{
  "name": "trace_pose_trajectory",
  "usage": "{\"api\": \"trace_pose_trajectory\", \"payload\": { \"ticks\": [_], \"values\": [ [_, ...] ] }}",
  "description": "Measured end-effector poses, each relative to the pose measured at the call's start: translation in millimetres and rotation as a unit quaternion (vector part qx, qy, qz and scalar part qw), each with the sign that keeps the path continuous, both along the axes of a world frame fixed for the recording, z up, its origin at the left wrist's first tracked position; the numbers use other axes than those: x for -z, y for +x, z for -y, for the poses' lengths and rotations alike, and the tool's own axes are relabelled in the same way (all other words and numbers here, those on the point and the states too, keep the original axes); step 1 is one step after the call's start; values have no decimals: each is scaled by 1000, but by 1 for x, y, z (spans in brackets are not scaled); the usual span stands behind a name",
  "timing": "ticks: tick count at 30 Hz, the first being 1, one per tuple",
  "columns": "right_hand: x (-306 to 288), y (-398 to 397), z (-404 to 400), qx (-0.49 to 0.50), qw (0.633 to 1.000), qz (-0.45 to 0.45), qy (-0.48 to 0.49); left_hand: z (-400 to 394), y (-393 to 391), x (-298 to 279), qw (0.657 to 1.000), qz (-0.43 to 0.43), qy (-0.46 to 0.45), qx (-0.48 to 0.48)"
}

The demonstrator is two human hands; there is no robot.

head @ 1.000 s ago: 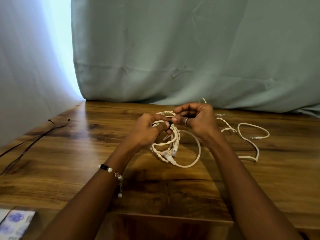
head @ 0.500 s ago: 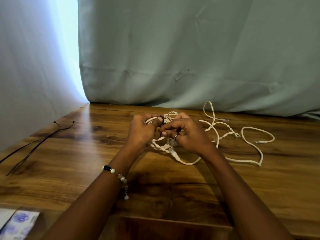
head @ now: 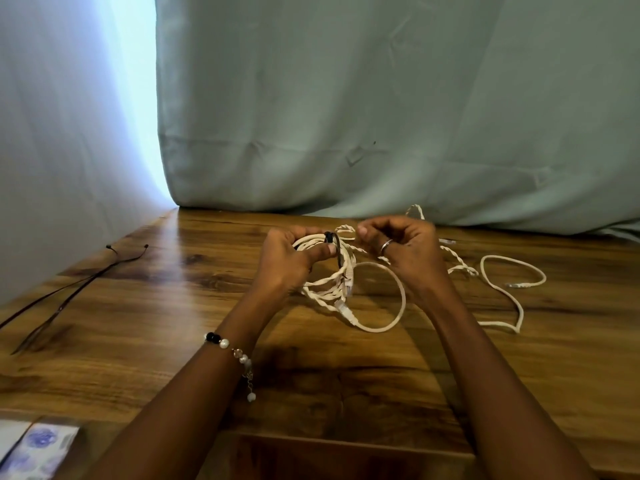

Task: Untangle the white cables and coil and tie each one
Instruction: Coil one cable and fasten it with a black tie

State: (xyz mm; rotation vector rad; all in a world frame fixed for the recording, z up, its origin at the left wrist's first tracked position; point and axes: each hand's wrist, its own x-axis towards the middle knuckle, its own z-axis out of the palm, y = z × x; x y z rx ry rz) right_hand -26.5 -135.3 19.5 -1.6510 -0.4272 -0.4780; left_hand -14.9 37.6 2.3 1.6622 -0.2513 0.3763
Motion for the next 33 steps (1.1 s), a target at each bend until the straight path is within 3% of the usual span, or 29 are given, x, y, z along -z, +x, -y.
{"api": "trace_pose_trajectory", "payload": {
  "ticks": [3, 5, 15, 23, 26, 28, 30, 33],
  "values": [
    [8, 5, -9, 20, 992, -39, -120, 1, 3, 3, 996, 43, 75, -12],
    [12, 7, -12, 45, 988, -37, -143, 1, 5, 5, 992, 57, 110, -27],
    [10, 5, -19, -42, 990, -129, -26, 14, 3, 10, 974, 104, 167, -116],
    [10, 4, -20, -37, 992, -67, -96, 17, 4, 11, 981, 85, 110, -135],
    [11, 2, -19, -30, 989, -48, -135, 12, 0, 6, 999, -13, 5, -35],
    [13, 2, -21, -15, 984, -36, -174, 8, -5, 2, 991, -84, -99, 45],
    [16, 5, -22, 26, 970, 17, -242, 6, -6, -1, 981, -105, -143, 73],
    [17, 6, -22, 92, 923, 86, -363, 3, -5, -1, 983, -95, -137, 82]
  ]
}}
